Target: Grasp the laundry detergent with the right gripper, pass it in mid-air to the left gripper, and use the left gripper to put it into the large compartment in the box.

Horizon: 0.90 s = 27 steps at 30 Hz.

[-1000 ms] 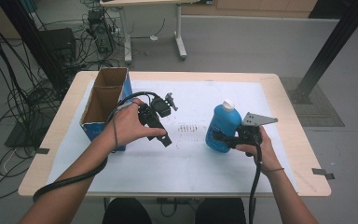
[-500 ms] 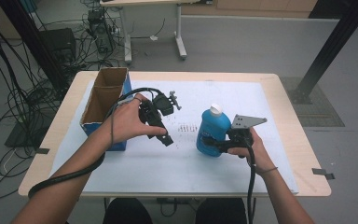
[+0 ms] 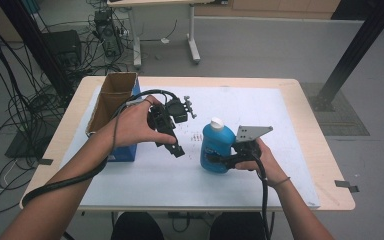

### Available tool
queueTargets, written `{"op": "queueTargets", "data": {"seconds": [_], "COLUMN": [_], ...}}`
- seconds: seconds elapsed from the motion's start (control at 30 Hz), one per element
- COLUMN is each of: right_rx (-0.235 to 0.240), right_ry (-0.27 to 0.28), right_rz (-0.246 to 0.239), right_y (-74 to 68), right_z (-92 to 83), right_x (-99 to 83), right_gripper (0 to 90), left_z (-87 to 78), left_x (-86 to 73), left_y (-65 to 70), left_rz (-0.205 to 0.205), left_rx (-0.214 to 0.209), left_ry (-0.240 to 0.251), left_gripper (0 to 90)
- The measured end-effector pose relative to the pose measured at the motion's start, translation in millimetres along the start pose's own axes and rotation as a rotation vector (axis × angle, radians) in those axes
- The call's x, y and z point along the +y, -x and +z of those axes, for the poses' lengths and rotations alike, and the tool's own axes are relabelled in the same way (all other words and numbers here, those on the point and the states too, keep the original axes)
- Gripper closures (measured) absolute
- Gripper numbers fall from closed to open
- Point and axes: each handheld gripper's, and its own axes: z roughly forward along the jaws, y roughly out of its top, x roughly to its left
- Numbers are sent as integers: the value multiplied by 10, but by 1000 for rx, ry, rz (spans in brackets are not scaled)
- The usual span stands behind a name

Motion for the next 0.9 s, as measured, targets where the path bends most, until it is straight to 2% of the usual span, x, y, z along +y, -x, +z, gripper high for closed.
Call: {"op": "queueTargets", "data": {"seconds": [0.27, 0.67, 0.7, 0.8, 0.9], "right_rx": [40, 92, 95, 106, 117], "right_ry": [-21, -32, -33, -38, -37], "right_rz": [-13, -36, -38, -48, -53], "right_y": [0, -1, -3, -10, -11], "right_z": [126, 252, 261, 297, 323], "right_x": [66, 145, 151, 180, 201], "right_gripper": [430, 430, 430, 430, 430], "left_z": [-76, -139, -150, -162, -173], "left_x": [79, 249, 281, 309, 381], "left_y": [34, 111, 129, 150, 204], "left_rz": [43, 92, 107, 118, 152], "left_rx": [-2, 6, 7, 8, 10], "left_ry": [0, -31, -37, -40, -62], "left_gripper": [77, 76, 76, 77, 77]}}
